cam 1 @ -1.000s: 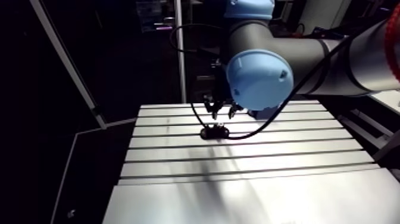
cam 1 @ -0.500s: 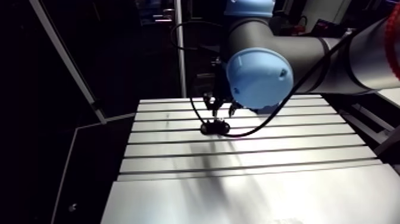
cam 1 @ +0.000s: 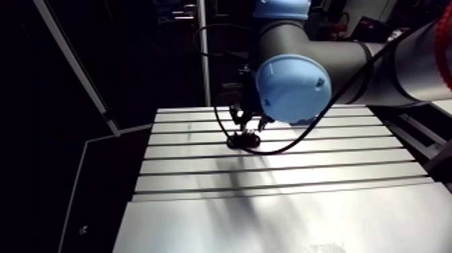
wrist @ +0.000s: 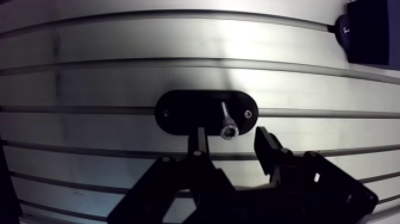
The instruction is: Pick up the M10 bolt and insert it into the hole until fully seated.
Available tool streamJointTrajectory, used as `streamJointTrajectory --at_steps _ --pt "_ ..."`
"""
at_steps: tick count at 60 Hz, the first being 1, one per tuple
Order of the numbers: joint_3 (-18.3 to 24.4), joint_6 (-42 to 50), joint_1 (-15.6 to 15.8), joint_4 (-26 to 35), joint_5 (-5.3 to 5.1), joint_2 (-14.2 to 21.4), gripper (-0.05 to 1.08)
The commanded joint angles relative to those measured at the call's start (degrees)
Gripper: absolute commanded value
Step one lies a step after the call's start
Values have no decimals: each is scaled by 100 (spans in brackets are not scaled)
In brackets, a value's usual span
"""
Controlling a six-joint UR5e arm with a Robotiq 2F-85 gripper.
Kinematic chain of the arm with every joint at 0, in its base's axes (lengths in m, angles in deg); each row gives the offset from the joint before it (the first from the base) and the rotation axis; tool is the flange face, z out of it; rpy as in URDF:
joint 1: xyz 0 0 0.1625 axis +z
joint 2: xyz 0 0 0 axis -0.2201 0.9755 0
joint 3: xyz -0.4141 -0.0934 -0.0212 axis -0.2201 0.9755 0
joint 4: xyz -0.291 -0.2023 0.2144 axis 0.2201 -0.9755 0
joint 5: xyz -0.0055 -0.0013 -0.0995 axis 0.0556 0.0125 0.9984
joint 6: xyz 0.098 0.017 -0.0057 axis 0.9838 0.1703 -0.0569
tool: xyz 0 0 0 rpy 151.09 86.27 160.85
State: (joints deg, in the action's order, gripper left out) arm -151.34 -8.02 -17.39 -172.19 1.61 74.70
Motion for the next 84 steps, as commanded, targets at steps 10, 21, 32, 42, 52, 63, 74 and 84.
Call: streamJointTrajectory --at_steps 10,21,32,42,52,63,74,84 --pt "24 3 2 -3 0 -77 50" --pt "17 3 2 -3 0 -121 51" --pt "24 -6 -6 -12 0 -149 53" --pt "24 -6 -7 -12 0 -149 54" --pt "24 -31 -6 -136 0 -156 57" --pt "8 -32 1 -179 -9 -158 62" --pt "-11 -32 2 -179 -16 -158 65" --pt "-20 -24 2 -179 -17 -158 65"
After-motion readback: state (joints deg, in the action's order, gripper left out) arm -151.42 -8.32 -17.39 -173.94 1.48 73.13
